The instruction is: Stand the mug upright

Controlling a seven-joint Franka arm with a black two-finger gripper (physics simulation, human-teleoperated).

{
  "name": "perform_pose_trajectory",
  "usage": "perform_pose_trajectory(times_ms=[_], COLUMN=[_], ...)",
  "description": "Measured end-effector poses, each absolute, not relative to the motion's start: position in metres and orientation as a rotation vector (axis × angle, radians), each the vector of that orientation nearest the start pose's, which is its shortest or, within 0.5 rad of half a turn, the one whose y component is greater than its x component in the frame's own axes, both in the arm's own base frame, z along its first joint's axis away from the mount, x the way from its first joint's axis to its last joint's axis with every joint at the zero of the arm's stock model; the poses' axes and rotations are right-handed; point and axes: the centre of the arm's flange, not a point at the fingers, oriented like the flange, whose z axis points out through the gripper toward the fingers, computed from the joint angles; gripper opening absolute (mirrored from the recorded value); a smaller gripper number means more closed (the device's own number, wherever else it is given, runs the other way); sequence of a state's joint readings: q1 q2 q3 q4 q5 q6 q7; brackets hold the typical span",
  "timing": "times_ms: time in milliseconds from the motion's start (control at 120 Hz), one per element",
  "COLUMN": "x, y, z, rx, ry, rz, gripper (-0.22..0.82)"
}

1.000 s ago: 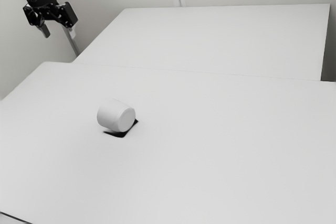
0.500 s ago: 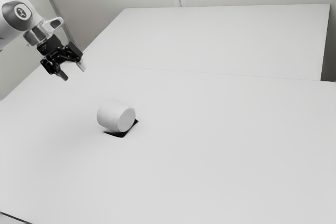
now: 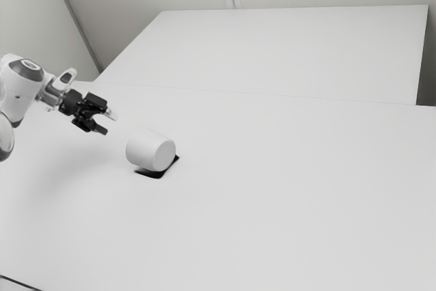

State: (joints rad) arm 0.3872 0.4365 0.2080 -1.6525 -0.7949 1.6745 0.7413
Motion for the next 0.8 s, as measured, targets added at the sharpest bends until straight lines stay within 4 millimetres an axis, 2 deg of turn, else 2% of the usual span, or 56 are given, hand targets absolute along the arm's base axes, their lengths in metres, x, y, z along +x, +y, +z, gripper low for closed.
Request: perform_pose_trajectory(times_ms=[67, 175, 292, 425, 692, 800], x=[0.574, 0.591, 0.594, 0.581, 0.566, 0.564], y=[0.284, 0.284, 0.276, 0.272, 0.261, 0.255], z=[0.344, 0.326, 0.320, 0.306, 0.308, 0.301], rx=[2.342, 2.290, 2.197, 2.085, 1.962, 1.927], ry=[0.066, -0.029, -0.082, -0.077, -0.135, -0.142], rz=[0.145, 0.163, 0.217, 0.256, 0.306, 0.304], gripper=[0.60, 0.60, 0.60, 0.60, 0.60, 0.60])
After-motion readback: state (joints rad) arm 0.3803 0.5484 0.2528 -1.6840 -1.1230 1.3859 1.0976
